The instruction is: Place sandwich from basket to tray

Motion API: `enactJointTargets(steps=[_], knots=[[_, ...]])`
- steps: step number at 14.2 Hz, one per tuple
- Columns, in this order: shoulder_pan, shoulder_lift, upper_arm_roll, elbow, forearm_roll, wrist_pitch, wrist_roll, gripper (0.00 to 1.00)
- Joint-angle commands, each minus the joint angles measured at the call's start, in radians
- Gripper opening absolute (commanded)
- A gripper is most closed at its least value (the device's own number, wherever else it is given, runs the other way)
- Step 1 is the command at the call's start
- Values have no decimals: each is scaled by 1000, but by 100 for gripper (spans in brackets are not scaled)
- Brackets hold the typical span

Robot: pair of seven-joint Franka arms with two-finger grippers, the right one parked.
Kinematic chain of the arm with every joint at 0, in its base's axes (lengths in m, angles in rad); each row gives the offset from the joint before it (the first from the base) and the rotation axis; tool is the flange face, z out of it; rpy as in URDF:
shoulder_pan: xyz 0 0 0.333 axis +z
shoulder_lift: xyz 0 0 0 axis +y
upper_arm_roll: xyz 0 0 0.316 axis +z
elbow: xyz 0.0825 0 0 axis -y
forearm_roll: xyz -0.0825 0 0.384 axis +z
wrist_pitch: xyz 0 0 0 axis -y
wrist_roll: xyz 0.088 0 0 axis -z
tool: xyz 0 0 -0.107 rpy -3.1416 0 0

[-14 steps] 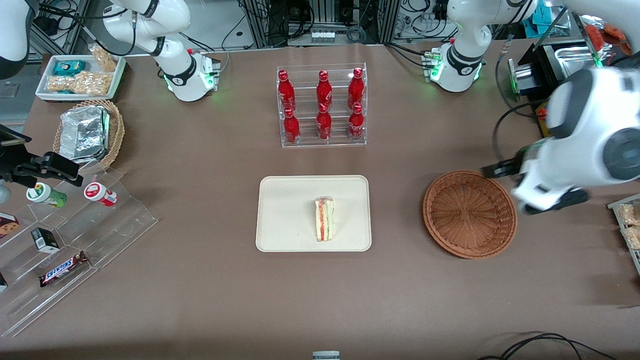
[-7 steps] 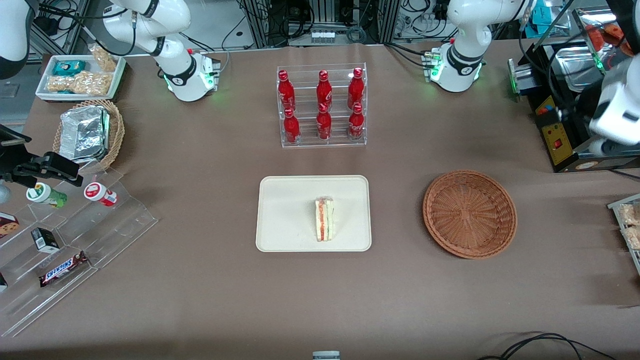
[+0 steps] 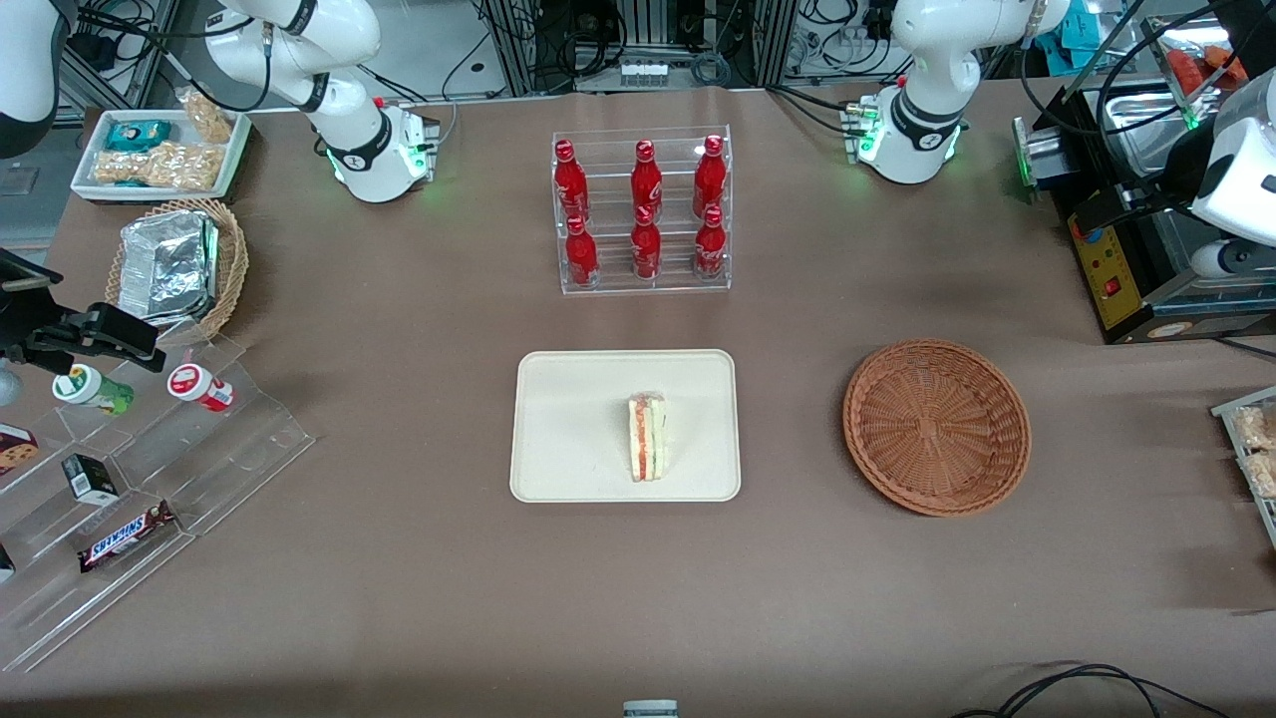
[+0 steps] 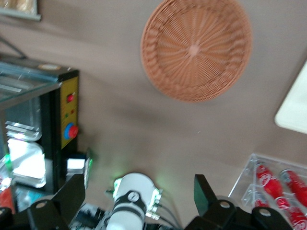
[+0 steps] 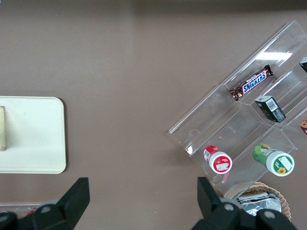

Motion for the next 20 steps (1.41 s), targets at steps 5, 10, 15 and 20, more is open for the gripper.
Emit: enactJointTargets(steps=[5,10,15,20], knots=[[12,-6,-7,15,-59,15,31,100],[15,8,-8,13,-69,106,135,100],[6,11,-8,13,-69,166,137,100],[1,25,-13,21,-66,163,139,100]])
